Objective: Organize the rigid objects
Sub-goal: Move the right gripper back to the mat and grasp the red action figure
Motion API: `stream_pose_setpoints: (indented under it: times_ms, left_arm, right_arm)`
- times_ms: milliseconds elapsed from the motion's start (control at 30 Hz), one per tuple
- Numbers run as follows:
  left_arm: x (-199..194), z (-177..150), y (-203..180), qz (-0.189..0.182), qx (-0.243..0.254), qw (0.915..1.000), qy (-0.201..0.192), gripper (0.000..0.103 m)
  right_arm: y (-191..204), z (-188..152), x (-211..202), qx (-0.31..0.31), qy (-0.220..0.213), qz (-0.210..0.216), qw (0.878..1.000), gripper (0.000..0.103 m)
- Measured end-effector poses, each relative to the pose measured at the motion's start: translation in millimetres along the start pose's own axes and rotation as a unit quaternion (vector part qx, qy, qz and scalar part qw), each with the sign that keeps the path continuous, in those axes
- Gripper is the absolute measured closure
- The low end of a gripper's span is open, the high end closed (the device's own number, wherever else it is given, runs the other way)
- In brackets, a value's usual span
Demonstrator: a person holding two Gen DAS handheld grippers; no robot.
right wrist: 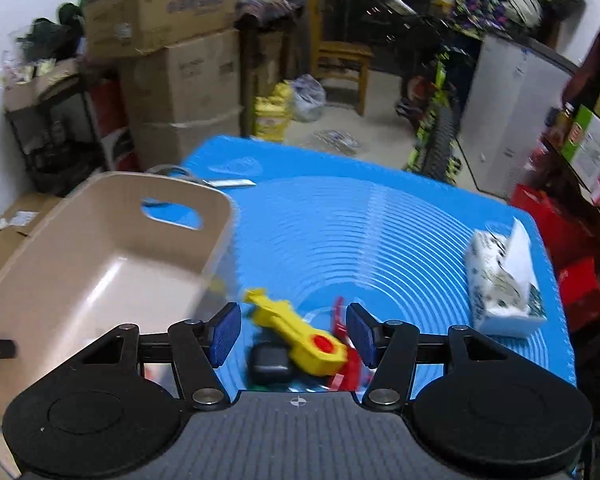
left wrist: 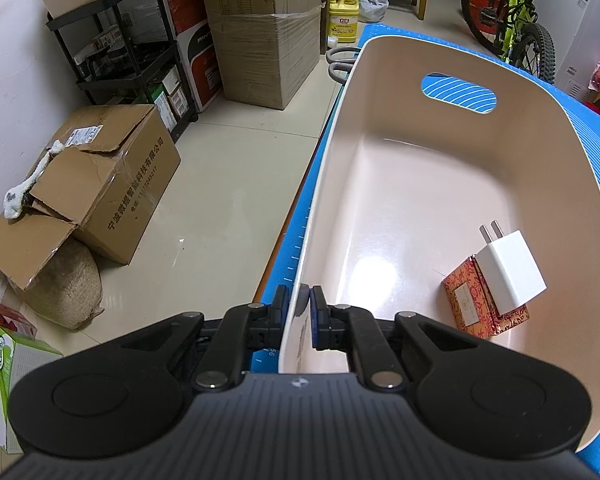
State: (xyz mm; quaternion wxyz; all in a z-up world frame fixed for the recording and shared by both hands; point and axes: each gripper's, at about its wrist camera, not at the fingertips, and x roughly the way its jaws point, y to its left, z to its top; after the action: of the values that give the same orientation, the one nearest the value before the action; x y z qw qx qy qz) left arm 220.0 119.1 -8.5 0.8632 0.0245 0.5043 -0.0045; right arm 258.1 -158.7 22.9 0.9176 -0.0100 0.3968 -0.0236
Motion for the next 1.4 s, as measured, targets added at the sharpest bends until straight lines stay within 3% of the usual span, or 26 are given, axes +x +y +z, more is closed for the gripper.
stream_pose_setpoints:
  times_ms: [300, 767, 967, 1033, 1400]
  left_arm:
    - [0, 1, 0, 0.001, 0.001, 1.0000, 0.000, 0.090]
    - [0, 1, 0, 0.001, 0.001, 1.0000, 0.000, 0.090]
    - [-1, 1, 0, 0.001, 0.001, 1.0000, 0.000, 0.090]
    - [0, 1, 0, 0.001, 0.001, 1.0000, 0.000, 0.090]
    - [0, 1, 0, 0.000, 0.000, 1.0000, 0.001, 0.090]
  right_arm:
    - [-40, -24, 61, 0.012, 0.056, -0.049, 0.997, 0.036]
    - [-53, -48, 93, 0.032, 0.083, -0.040, 0.995, 0.038]
    - [-53, -48, 99, 0.060, 0.088, 0.000, 0.994, 0.052]
    - [-52, -50, 100, 0.066, 0.091, 0.015, 0.994, 0.068]
    - [-45, -63, 77, 0.065, 0.055, -0.005, 0.996, 0.076]
